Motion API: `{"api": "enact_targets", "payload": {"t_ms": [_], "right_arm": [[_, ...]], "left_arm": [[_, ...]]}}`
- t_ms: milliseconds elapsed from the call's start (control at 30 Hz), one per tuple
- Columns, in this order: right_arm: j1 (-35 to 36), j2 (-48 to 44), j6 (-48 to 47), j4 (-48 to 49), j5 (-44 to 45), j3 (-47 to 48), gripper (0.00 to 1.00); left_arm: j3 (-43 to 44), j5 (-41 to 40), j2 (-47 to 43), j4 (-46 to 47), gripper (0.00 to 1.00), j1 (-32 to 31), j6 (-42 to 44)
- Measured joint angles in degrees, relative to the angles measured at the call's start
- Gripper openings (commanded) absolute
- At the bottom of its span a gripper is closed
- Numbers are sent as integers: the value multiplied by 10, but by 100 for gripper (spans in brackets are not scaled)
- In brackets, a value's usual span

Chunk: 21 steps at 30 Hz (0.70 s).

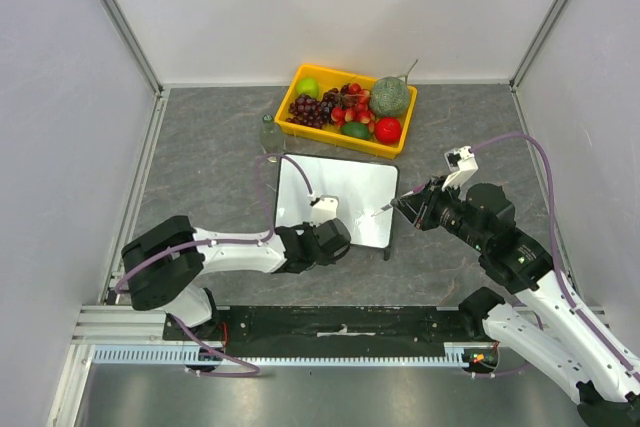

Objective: Write a sentence on the whiteboard
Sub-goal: Move the whiteboard stand to the center of the board.

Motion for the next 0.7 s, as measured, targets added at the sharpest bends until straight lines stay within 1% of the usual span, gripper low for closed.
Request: {"api": "enact_targets", "payload": {"t_ms": [33, 100, 200, 300, 533, 700], "right_arm": [[0, 0, 0, 0, 0, 0, 0], [0, 0, 0, 0, 0, 0, 0], [0, 0, 0, 0, 0, 0, 0], [0, 0, 0, 0, 0, 0, 0], [0, 2, -1, -1, 0, 0, 0], [0, 2, -5, -2, 0, 0, 0]], "left_arm": [[7, -8, 5, -9, 12, -9, -7], [19, -21, 13, -28, 24, -20, -18], [31, -29, 20, -54, 39, -37, -32], [36, -22, 20, -76, 50, -58, -44], [44, -7, 20, -93, 58, -91, -48], [45, 21, 5, -112, 68, -98, -46]]}}
